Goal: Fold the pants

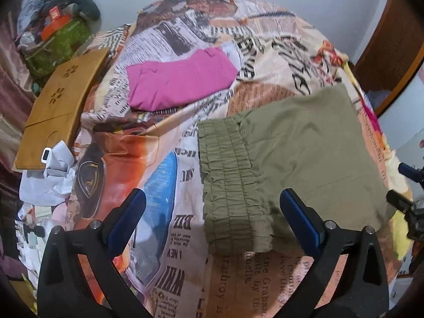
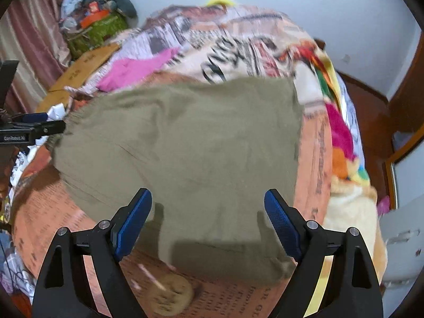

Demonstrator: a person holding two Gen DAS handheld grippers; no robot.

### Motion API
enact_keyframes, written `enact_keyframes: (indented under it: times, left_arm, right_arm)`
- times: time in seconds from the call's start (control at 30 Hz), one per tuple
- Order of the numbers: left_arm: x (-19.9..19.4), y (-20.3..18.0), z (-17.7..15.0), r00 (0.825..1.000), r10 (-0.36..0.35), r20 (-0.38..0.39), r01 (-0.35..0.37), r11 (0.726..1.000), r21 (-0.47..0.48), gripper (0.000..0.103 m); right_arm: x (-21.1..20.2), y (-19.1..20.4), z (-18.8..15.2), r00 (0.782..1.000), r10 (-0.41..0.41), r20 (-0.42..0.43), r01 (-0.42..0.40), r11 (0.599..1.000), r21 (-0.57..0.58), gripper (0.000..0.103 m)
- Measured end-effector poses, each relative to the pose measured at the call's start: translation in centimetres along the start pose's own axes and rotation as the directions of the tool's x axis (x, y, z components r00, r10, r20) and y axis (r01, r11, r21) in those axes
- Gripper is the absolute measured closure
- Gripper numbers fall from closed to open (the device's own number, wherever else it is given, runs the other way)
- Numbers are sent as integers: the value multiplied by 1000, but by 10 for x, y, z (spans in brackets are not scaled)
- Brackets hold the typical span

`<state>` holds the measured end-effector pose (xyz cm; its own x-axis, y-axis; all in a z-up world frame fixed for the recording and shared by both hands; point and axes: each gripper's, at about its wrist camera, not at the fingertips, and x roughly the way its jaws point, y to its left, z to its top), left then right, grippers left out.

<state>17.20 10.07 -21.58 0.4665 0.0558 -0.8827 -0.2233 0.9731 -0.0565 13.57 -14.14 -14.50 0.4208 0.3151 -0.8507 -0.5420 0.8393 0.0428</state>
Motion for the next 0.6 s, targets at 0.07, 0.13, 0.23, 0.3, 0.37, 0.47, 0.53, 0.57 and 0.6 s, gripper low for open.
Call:
enact_keyframes:
  times: [0.07, 0.13, 0.23, 0.3, 0.37, 0.47, 0.53, 0.57, 0.6]
  left_arm:
    - [-8, 5, 0, 1000, -17, 18, 17, 999, -33, 1]
    - [-13, 10, -1, 999, -29, 28, 31, 998, -63, 1]
    - [-15, 17, -5, 999, -37, 26, 39, 994, -99, 1]
    - [-14, 19, -8, 999, -41, 18, 43, 993, -109, 1]
    - [-11, 21, -13, 999, -49, 0, 49, 992, -120, 1]
    - [-4, 22, -20, 995, -90, -38, 84, 987, -139, 1]
    - [-2, 21, -24, 992, -110, -54, 100, 983, -153, 1]
    - [-1, 20, -26, 991, -122, -60, 111, 980, -163, 1]
    - [-1, 19, -27, 989, -131, -65, 119, 979, -167, 1]
  right_arm:
    - [-2, 13, 8, 1000, 16, 27, -15, 1000, -27, 18]
    - [-2, 26, 13, 998, 28, 49, -25, 998, -54, 18]
    - [5, 41, 17, 997, 41, 59, -36, 996, -78, 18]
    - [13, 47, 18, 998, 50, 50, -46, 996, -75, 18]
    - [23, 49, 18, 998, 59, 28, -57, 996, -64, 18]
    - [41, 49, 16, 998, 61, -23, -62, 997, -45, 18]
    - [50, 47, 12, 995, 75, -61, -77, 997, -27, 18]
    - [52, 46, 10, 994, 85, -71, -86, 996, -15, 18]
    - [53, 45, 8, 993, 94, -75, -94, 996, -3, 18]
